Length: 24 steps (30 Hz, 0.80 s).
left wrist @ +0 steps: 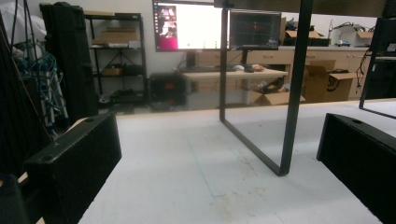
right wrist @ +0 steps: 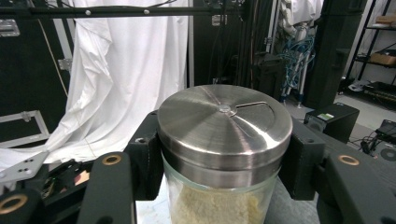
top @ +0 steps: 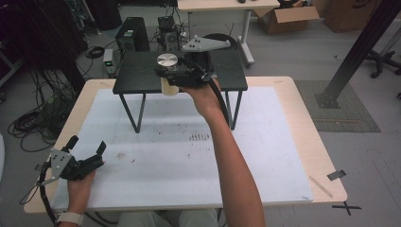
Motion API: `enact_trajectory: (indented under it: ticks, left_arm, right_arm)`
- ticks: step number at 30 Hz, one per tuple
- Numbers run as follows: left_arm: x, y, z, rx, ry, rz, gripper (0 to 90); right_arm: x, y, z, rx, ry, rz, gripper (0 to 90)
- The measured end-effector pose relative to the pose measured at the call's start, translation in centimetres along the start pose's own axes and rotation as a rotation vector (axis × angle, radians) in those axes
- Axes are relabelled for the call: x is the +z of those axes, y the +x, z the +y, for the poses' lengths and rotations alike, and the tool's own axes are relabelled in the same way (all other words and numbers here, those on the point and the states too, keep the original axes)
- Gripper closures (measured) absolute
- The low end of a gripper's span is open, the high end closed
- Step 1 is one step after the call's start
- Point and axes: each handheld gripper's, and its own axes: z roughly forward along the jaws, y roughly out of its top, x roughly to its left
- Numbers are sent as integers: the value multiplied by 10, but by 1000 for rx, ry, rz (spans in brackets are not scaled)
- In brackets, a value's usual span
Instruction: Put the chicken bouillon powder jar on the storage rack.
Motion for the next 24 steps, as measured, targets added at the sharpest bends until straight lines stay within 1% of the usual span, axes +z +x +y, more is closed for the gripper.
enact_trajectory:
  ticks: [7,14,19,24]
  left_arm:
    - [0,0,0,-7,-6,0,3]
    - [0,0,0,-3,-5,-1,2]
    - [0,0,0,1,-4,0,3]
    - [0,0,0,3,0,0,2]
  right_arm:
    - [16,-9,7,0,-8,-22,429]
    - [32,-18,10,3,-14,-47,429]
    - [44,-25,10,6,-10,-71,429]
    - [56,-31,12,3,-16,-109,429]
